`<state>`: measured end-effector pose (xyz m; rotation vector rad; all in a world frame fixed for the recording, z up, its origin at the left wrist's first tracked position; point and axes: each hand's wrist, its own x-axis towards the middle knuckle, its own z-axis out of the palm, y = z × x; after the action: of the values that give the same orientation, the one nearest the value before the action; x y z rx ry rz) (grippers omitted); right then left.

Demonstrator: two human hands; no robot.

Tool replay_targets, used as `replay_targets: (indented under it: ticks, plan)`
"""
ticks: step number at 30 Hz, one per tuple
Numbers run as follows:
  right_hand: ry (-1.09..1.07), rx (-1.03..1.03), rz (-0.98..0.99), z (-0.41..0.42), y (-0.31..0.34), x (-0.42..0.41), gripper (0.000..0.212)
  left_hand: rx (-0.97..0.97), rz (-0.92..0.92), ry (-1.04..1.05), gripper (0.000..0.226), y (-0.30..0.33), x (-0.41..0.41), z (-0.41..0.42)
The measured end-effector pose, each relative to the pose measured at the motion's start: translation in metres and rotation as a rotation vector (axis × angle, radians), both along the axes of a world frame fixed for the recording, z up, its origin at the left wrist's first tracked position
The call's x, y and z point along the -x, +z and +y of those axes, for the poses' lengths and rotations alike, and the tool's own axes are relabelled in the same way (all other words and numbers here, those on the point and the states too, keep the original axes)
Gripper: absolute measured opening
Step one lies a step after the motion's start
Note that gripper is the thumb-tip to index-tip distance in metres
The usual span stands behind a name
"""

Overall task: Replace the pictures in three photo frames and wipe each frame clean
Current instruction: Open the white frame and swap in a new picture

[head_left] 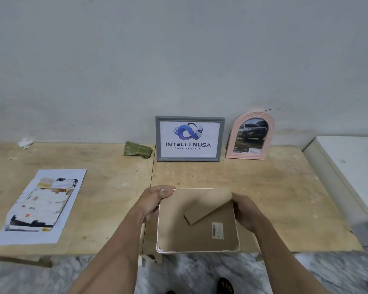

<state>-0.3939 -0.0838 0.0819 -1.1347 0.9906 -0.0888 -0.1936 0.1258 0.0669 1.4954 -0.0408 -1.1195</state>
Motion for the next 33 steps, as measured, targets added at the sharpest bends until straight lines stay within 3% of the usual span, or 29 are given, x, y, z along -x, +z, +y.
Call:
replay_targets:
  ticks: [4,8,14,18,20,22,23,27,33]
  plan:
    - [0.066,0.198,0.041,-0.002,0.010,-0.010,0.017,0.004,-0.031,0.016,0.020,0.006,0.003,-0.002]
    - [0.107,0.178,0.029,0.000,0.018,-0.018,0.013,0.014,-0.050,0.025,0.036,0.012,0.003,0.001]
    - [0.267,0.441,0.052,0.000,0.030,-0.026,0.025,-0.002,-0.111,-0.058,0.012,0.031,-0.001,-0.003]
    - [0.247,0.419,0.006,0.001,0.037,-0.029,0.022,-0.034,-0.181,-0.021,0.012,0.038,-0.001,-0.004]
    - [0.293,0.240,-0.014,0.000,0.044,-0.028,0.017,-0.022,-0.163,-0.004,0.013,0.039,0.000,-0.001]
    - [0.278,-0.037,-0.086,-0.004,0.050,-0.026,0.028,-0.013,-0.155,0.014,0.011,0.040,-0.002,0.002]
    - [0.283,-0.078,-0.108,-0.008,0.052,-0.024,0.031,-0.010,-0.154,0.026,0.010,0.041,-0.003,0.003]
    - [0.452,0.293,0.001,-0.009,0.051,-0.025,0.027,-0.006,-0.161,0.063,0.011,0.047,-0.004,0.001]
    - [0.402,0.271,-0.084,-0.007,0.063,-0.029,0.019,-0.059,-0.235,0.108,0.022,0.049,-0.005,0.000]
